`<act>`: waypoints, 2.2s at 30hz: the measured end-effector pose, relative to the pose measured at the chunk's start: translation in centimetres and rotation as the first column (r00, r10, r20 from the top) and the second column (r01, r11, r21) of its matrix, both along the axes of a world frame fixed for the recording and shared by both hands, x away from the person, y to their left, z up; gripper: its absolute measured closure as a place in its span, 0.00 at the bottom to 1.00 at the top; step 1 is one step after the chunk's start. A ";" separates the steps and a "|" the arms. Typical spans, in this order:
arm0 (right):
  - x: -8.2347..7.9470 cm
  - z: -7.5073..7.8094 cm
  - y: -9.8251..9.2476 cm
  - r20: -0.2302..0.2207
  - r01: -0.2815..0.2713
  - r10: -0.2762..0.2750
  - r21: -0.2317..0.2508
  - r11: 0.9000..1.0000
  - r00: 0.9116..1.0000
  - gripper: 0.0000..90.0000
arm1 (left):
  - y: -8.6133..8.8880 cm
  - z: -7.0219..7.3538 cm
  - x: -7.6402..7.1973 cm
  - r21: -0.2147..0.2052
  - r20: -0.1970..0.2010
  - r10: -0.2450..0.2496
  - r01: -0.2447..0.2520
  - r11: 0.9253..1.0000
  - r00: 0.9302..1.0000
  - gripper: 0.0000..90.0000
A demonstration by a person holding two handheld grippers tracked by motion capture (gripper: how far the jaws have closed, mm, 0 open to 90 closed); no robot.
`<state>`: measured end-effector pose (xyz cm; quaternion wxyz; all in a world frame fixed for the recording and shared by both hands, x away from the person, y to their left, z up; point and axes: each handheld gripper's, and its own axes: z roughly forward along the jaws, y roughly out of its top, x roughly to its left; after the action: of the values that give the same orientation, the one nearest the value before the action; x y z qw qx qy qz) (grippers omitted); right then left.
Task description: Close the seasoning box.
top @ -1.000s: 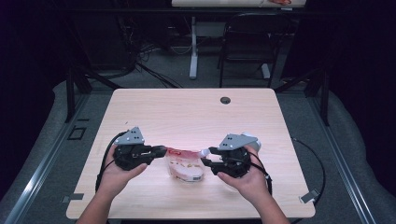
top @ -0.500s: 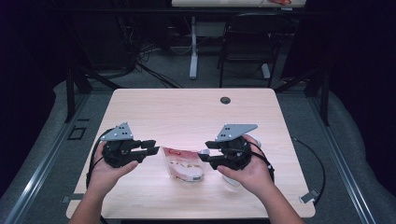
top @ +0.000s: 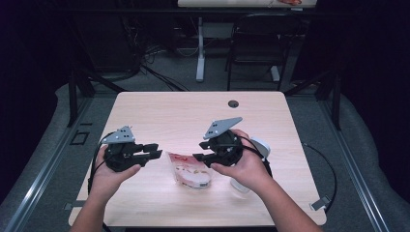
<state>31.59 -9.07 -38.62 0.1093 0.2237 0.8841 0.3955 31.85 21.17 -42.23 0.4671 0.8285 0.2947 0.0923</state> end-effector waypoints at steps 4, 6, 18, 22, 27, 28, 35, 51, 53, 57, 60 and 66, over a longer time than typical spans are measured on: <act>0.3 0.0 0.9 -0.004 -0.018 0.018 -0.014 1.000 1.000 0.68 | 0.2 0.0 0.1 -0.004 -0.003 0.009 -0.009 1.000 1.000 0.76; 0.5 0.1 1.5 -0.002 -0.026 0.026 -0.022 0.999 1.000 0.69 | 0.3 0.0 0.1 -0.003 -0.001 0.009 -0.009 1.000 1.000 0.76; 1.2 -0.1 3.7 -0.033 -0.066 0.064 -0.056 0.996 0.997 0.74 | 0.5 -0.2 0.3 0.000 -0.006 0.022 -0.022 1.000 1.000 0.76; 1.4 -0.3 4.3 -0.045 -0.080 0.077 -0.059 0.995 0.996 0.76 | 0.5 -0.2 0.3 0.005 -0.006 0.026 -0.026 1.000 1.000 0.76; 1.7 -0.7 4.9 -0.058 -0.087 0.082 -0.087 0.992 0.995 0.79 | 0.5 -0.3 0.4 0.010 -0.005 0.024 -0.024 1.000 1.000 0.76; 1.7 -0.8 5.0 -0.062 -0.090 0.084 -0.085 0.992 0.994 0.79 | 0.5 -0.3 0.4 0.011 -0.005 0.024 -0.024 1.000 1.000 0.76; 2.0 -1.2 5.8 -0.070 -0.101 0.093 -0.131 0.986 0.993 0.83 | 0.5 -0.4 0.4 0.012 -0.006 0.025 -0.025 1.000 1.000 0.76; 2.4 -2.2 6.9 -0.107 -0.117 0.097 -0.195 0.974 0.990 0.88 | 0.5 -0.4 0.5 0.018 -0.008 0.026 -0.026 1.000 1.000 0.76; 2.5 -2.2 6.9 -0.109 -0.118 0.097 -0.199 0.973 0.989 0.89 | 0.5 -0.4 0.5 0.018 -0.008 0.026 -0.026 1.000 1.000 0.76; 2.5 -2.3 6.9 -0.116 -0.117 0.096 -0.197 0.973 0.989 0.89 | 0.4 -0.5 0.5 0.019 -0.010 0.025 -0.025 0.999 1.000 0.75; 2.6 -2.3 6.9 -0.123 -0.126 0.102 -0.204 0.971 0.987 0.92 | 0.4 -0.5 0.5 0.021 -0.011 0.025 -0.024 0.999 1.000 0.75; 2.6 -2.3 7.0 -0.124 -0.129 0.105 -0.205 0.970 0.987 0.96 | 0.4 -0.6 0.6 0.025 -0.010 0.028 -0.027 0.999 1.000 0.74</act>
<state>34.19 -2.09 -40.89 0.0592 0.1801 0.9377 0.2912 32.44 21.52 -42.87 0.4539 0.8306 0.3074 0.0979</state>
